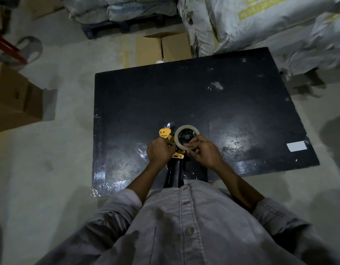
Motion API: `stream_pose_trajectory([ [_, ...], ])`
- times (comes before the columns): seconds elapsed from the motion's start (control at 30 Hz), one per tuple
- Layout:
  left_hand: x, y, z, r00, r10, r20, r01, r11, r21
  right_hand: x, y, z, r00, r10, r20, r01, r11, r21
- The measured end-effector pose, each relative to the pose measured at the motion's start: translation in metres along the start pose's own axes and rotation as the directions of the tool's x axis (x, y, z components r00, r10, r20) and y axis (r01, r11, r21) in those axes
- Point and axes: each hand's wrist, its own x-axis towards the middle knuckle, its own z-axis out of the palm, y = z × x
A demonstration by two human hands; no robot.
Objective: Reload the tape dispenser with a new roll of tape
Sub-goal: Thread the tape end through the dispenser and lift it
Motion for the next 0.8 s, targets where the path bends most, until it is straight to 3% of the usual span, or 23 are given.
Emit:
stream_pose_trajectory([
  [0.1, 0.000, -0.002, -0.001, 1.000, -0.020, 0.011, 0.021, 0.999, -0.034, -0.010, -0.014, 0.008, 0.995, 0.064, -0.072, -0.068, 0.996, -0.054],
  [0.2, 0.005, -0.004, -0.001, 0.999, -0.034, 0.011, 0.034, 0.998, -0.045, -0.025, -0.030, 0.023, 0.967, 0.219, -0.132, -0.215, 0.976, 0.046],
  [0.3, 0.008, -0.004, -0.003, 0.999, -0.039, 0.024, 0.039, 0.999, -0.013, -0.033, -0.031, 0.036, 0.904, 0.411, 0.115, -0.421, 0.902, 0.089],
  [0.4, 0.012, -0.005, -0.003, 0.998, -0.046, 0.042, 0.046, 0.999, 0.011, -0.031, -0.023, 0.047, 0.795, 0.449, 0.408, -0.505, 0.862, 0.037],
  [0.5, 0.018, -0.005, -0.004, 0.997, -0.034, 0.072, 0.030, 0.998, 0.055, -0.022, -0.026, 0.058, 0.615, 0.460, 0.641, -0.752, 0.585, 0.303],
  [0.57, 0.023, -0.006, -0.006, 0.994, -0.024, 0.104, 0.016, 0.997, 0.074, -0.016, -0.027, 0.066, 0.550, 0.444, 0.708, -0.820, 0.447, 0.357],
  [0.67, 0.031, -0.009, -0.007, 0.991, -0.035, 0.129, 0.024, 0.996, 0.091, -0.007, -0.015, 0.085, 0.576, 0.495, 0.651, -0.815, 0.414, 0.406],
  [0.8, 0.033, -0.006, -0.008, 0.992, -0.067, 0.107, 0.056, 0.994, 0.096, 0.000, -0.020, 0.078, 0.638, 0.563, 0.526, -0.768, 0.517, 0.378],
])
